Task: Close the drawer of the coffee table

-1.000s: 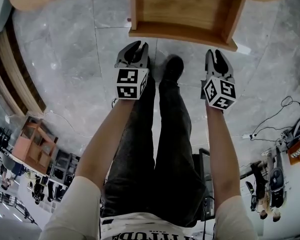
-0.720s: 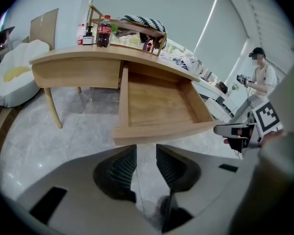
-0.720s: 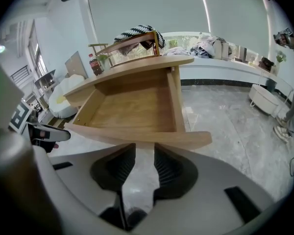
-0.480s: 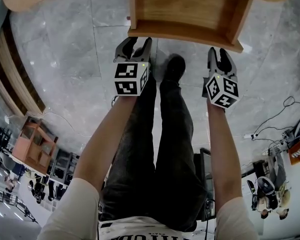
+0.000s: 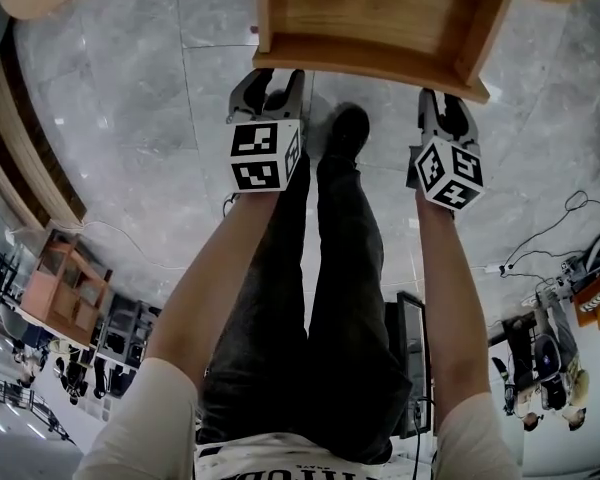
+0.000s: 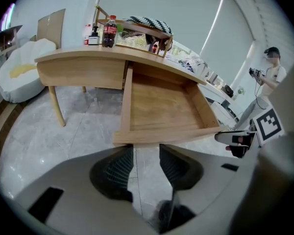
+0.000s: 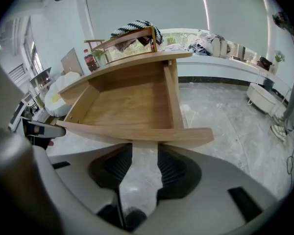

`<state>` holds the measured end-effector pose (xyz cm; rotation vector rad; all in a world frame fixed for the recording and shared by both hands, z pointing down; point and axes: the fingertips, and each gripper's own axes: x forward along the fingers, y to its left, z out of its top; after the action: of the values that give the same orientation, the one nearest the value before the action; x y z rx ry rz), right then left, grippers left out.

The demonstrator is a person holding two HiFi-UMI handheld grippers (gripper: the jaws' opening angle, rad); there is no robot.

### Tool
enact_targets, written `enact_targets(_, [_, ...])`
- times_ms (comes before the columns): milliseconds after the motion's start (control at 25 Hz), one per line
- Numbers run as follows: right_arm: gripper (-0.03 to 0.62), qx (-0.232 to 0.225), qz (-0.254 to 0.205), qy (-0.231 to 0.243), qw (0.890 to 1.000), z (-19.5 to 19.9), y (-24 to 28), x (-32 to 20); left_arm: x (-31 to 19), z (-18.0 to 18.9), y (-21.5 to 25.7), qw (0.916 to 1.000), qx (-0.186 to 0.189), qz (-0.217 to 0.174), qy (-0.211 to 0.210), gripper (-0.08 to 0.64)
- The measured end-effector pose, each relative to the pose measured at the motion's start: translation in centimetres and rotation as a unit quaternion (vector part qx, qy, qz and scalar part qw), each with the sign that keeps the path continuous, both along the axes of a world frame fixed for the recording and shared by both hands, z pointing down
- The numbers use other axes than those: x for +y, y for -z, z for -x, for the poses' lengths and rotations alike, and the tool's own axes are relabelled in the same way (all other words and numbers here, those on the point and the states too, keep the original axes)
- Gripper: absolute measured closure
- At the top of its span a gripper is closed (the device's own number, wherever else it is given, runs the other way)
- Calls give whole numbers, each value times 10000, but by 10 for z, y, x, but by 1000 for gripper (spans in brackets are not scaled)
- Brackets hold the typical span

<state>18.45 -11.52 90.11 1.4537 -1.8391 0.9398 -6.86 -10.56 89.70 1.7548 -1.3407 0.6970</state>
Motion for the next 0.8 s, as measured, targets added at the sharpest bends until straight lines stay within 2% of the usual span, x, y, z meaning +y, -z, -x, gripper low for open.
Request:
enact_targets(240, [408, -68, 103, -210, 9997, 1, 2, 0, 2, -1, 2, 9999, 89, 5, 98, 368])
enact_targets(640, [407, -106, -119, -127, 9998, -1, 12, -14, -9, -3, 11, 9997, 88, -144, 198, 370])
enact_targets(800, [407, -168, -286, -115, 9994, 1, 22, -25, -23, 0, 20, 9991, 17, -356, 219, 372])
